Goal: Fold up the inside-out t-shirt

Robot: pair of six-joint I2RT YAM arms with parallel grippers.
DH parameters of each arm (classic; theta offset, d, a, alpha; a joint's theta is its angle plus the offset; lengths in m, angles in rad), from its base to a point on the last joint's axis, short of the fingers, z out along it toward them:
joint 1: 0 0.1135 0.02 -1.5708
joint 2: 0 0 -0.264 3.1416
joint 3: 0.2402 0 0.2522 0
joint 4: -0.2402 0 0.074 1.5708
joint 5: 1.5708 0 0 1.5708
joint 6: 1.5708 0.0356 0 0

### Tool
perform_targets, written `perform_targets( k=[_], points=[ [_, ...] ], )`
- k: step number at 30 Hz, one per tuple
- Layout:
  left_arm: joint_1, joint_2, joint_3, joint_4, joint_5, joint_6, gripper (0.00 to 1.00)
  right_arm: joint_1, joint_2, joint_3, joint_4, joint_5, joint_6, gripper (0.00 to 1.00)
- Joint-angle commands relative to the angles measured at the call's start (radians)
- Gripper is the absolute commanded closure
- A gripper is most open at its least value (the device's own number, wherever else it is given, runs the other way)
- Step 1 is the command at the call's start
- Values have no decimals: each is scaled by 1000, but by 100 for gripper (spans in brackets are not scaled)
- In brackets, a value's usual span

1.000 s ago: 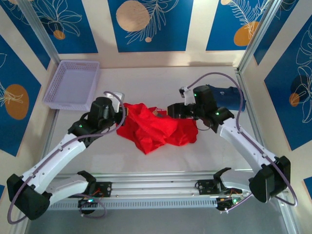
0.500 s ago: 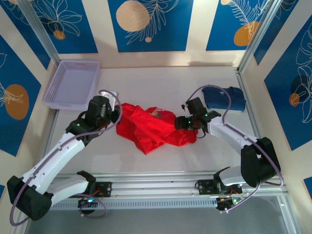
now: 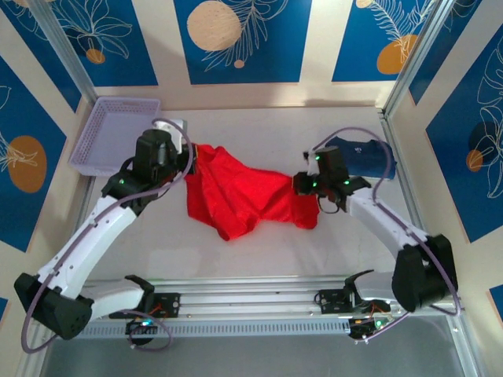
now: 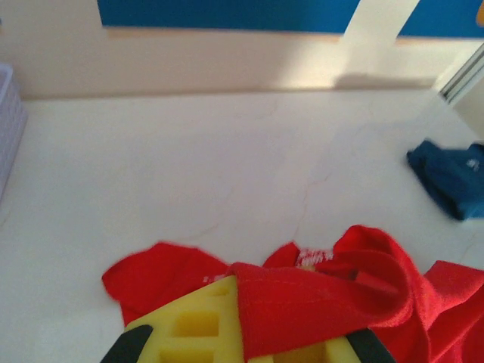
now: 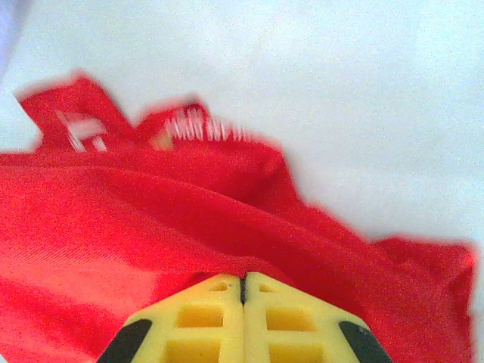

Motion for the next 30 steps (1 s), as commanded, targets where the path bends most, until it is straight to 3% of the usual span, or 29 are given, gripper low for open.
perform_targets(
  k=[1, 7, 12, 15, 20, 24, 30],
  points=[
    [16, 66, 163, 24, 15, 31, 100, -39, -95, 153, 16, 42, -60, 100],
    [45, 236, 566, -89, -5, 125, 100, -41, -133, 417, -53, 80, -142, 100],
    [134, 231, 664, -106, -31, 164, 100, 77, -184, 392, -44, 76, -158, 100],
    [213, 191, 604, -114, -30, 164, 100, 205, -182, 264, -42, 95, -115, 99],
    [273, 104, 353, -57, 30, 144, 100, 355, -93, 3, 14, 68, 37, 68],
    [273, 44, 141, -1, 96, 94, 100, 338, -72, -45, 11, 110, 49, 51],
    [272, -26, -76, 47, 123, -5, 100, 155, 3, -22, 5, 80, 30, 43]
  ],
)
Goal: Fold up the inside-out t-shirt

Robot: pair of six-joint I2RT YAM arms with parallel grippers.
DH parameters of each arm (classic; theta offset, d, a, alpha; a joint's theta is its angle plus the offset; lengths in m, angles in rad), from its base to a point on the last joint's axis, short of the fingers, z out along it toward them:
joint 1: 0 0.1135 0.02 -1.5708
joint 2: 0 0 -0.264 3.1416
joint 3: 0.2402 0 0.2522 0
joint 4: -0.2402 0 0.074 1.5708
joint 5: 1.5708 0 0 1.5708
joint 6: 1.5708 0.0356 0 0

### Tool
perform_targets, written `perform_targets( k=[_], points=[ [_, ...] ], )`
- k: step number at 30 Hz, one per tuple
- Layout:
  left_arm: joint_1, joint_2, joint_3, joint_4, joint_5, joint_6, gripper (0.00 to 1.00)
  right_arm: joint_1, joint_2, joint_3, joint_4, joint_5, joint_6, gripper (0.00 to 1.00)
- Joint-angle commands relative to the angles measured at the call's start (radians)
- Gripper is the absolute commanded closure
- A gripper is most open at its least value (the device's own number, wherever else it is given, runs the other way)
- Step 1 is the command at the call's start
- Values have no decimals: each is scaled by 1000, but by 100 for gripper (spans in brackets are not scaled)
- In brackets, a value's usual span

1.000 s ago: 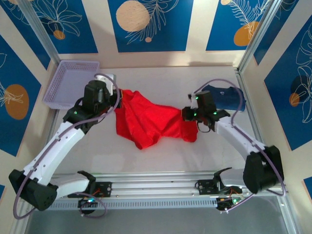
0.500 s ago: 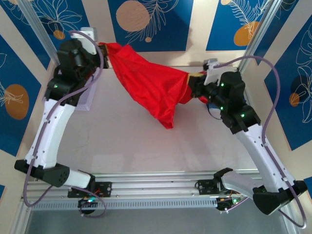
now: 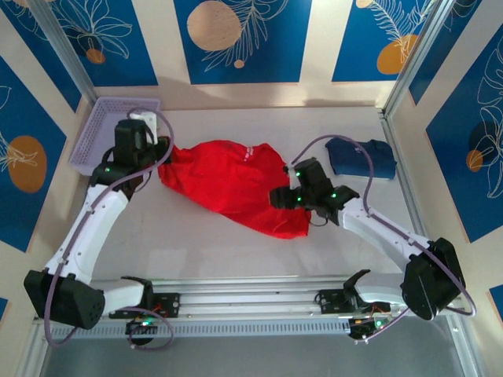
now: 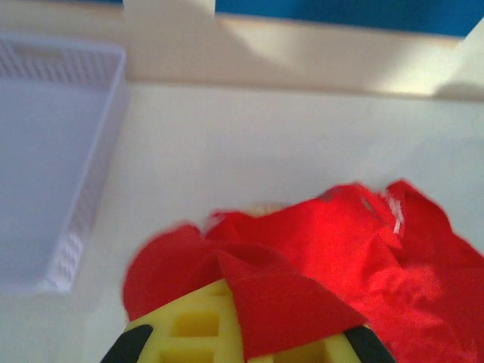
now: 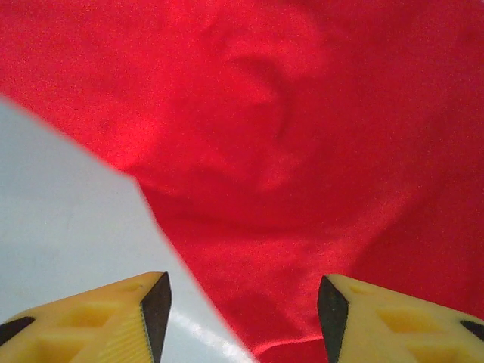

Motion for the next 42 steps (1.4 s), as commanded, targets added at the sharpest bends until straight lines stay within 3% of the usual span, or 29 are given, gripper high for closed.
perform_targets(
  k=[1, 9, 22, 36, 42],
  points=[
    [6, -67, -56, 77, 50, -73, 100, -82, 56, 48, 23, 9, 10, 43],
    [6, -74, -92, 69, 104, -99, 100, -139, 363, 235, 4, 29, -25, 42],
    [7, -84, -123, 66, 116, -99, 100, -237, 756, 578, -92, -134, -66, 47],
    [7, -73, -132, 72, 121, -92, 100, -249, 897, 673, -127, -195, -67, 49],
    [6, -70, -131, 71, 126, -91, 100, -249, 890, 670, -101, -253, -67, 60]
  ],
)
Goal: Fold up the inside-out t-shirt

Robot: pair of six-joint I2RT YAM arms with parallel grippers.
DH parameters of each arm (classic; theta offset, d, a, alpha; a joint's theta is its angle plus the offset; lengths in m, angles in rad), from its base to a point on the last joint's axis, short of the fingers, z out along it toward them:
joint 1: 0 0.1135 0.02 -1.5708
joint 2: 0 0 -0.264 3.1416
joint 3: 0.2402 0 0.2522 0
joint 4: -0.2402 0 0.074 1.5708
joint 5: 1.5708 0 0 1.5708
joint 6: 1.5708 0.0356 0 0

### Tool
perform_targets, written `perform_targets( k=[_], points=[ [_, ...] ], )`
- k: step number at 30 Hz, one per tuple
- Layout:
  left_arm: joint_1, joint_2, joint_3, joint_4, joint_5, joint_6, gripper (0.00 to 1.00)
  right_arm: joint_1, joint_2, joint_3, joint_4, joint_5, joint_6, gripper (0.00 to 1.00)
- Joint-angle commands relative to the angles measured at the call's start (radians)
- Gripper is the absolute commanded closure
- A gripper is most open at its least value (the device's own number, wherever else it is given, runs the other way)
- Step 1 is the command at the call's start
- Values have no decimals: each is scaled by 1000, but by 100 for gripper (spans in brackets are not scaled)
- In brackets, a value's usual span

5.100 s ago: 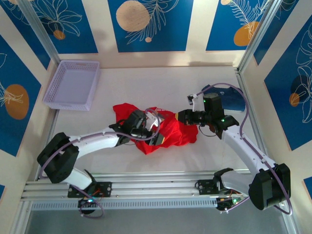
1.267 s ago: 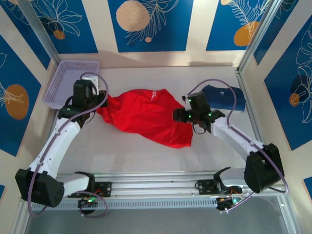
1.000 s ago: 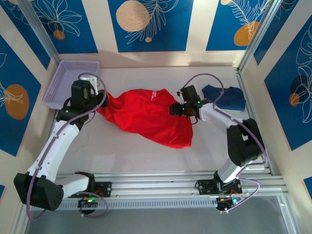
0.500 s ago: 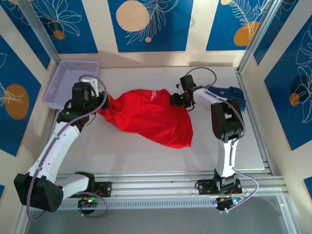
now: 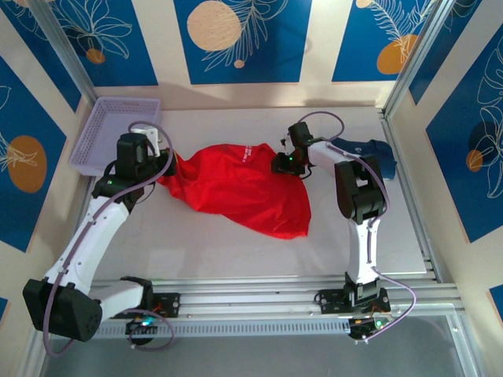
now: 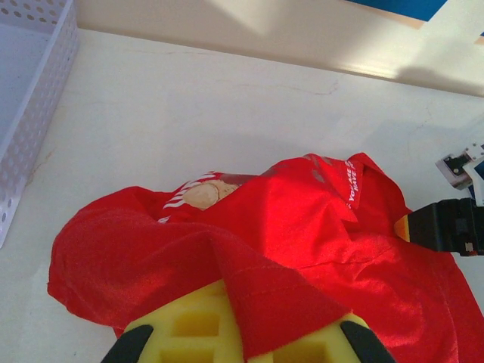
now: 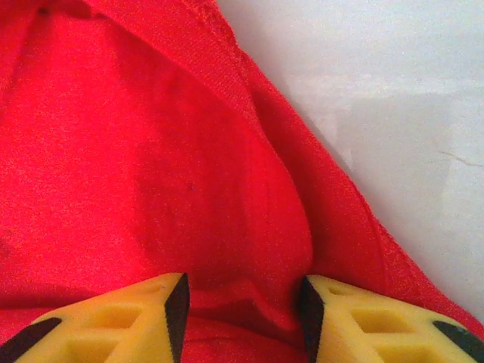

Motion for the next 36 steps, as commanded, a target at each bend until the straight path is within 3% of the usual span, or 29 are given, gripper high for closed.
perform_targets(
  k=[1, 16, 27, 36],
  points=[
    [6, 0, -4, 15, 22, 3, 100, -5, 8, 26, -4, -75, -11, 63],
    [7, 4, -3, 10, 24, 8, 100, -13, -48, 22, -3, -104, -31, 100],
    [12, -52, -12, 11, -74, -67, 100, -109, -436, -220, 17, -125, -36, 100],
    [68, -97, -6, 26, -48, -142, 100, -147, -658, -343, 29, -155, 11, 100]
  ],
)
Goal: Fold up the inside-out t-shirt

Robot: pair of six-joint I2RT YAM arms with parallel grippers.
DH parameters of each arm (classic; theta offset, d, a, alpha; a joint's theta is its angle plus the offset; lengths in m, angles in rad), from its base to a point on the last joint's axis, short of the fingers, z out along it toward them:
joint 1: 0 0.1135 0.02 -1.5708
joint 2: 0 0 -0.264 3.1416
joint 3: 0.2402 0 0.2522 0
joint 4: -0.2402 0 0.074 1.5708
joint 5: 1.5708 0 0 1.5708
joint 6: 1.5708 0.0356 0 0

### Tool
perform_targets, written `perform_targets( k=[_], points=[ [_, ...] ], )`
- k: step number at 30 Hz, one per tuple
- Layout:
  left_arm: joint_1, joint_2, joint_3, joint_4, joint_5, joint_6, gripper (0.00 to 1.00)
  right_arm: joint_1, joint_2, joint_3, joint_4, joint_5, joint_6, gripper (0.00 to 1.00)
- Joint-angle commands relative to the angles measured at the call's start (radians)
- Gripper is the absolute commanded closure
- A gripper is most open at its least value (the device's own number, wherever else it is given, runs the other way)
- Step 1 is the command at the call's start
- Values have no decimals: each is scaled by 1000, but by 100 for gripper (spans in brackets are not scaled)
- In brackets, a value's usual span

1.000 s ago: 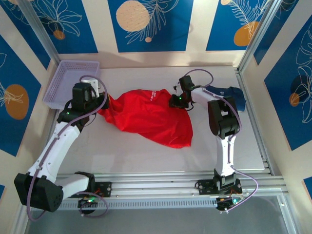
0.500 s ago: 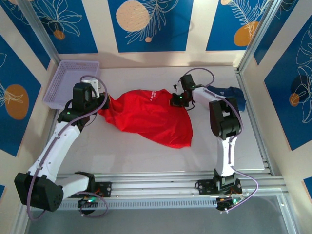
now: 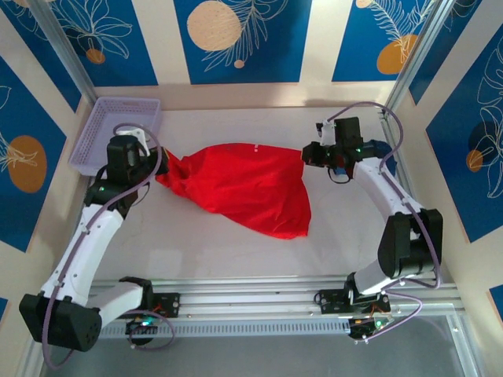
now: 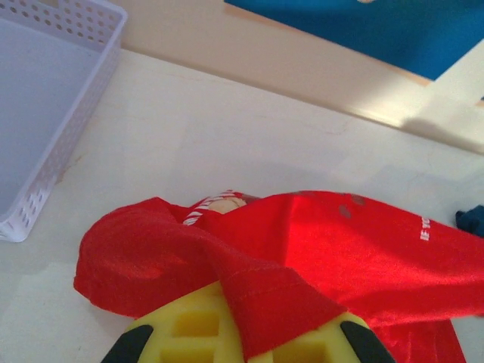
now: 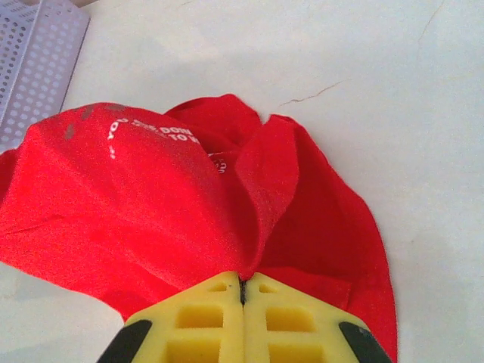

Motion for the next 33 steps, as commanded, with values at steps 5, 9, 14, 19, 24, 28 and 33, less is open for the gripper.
perform_targets(
  k=[5, 9, 14, 19, 24, 28, 33],
  points=[
    [46, -33, 1, 6, 1, -27, 100, 40, -1, -30, -15, -29, 49, 100],
    [48, -29, -30, 11, -2, -24, 100, 56, 115, 7, 18, -49, 69, 100],
    [48, -19, -48, 19, 12, -18, 100, 58, 393, 292, -21, -19, 43, 100],
    [48, -15, -62, 19, 23, -10, 100, 58, 599, 508, -115, -13, 18, 88],
    [48, -6, -61, 21, 55, 1, 100, 39, 564, 469, -150, 71, -27, 65],
    [48, -1, -65, 30, 65, 2, 100, 34, 461, 332, -120, 102, -37, 56],
    [48, 1, -67, 30, 71, 3, 100, 33, 404, 208, -96, 116, -37, 48]
  ],
)
